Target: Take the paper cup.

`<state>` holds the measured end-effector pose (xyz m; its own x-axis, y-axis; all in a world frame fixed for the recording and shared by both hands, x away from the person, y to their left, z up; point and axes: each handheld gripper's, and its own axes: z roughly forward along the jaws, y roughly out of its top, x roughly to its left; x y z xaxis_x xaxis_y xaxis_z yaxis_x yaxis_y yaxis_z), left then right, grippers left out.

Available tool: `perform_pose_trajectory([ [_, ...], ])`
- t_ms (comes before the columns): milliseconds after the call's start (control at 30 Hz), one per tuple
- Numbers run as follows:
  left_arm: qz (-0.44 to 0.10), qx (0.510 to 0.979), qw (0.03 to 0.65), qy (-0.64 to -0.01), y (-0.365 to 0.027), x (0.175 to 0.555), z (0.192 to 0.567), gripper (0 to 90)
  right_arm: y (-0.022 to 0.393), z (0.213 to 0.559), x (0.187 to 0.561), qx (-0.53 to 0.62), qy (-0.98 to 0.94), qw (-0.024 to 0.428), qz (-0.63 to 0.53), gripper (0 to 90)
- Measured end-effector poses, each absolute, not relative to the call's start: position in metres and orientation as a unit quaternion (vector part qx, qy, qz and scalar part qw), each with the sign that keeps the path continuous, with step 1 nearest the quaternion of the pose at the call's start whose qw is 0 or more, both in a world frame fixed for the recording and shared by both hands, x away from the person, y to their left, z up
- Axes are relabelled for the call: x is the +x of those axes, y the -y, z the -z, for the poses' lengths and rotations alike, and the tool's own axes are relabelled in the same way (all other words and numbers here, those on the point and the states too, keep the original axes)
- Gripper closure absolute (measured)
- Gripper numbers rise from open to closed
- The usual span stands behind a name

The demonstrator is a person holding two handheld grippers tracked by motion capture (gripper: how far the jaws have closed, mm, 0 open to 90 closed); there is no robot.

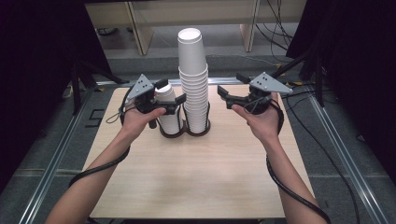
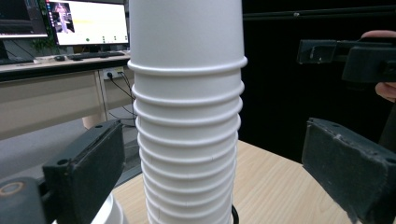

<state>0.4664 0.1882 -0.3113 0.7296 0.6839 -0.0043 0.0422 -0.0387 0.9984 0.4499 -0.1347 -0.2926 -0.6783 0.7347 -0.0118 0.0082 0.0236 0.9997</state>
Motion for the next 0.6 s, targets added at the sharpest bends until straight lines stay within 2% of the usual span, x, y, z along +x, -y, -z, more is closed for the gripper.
perform_pose_trajectory([
  [433,-0.25,0.687,0.628,-0.268,-0.168,0.491,0.299,4.7,0.111,0.249,0.476,0.264,-0.651,0.288,-0.65,15.5],
  [600,-0.245,0.691,0.623,-0.273,-0.163,0.5,0.297,3.7,0.103,0.237,0.483,0.266,-0.653,0.275,-0.654,15.4],
])
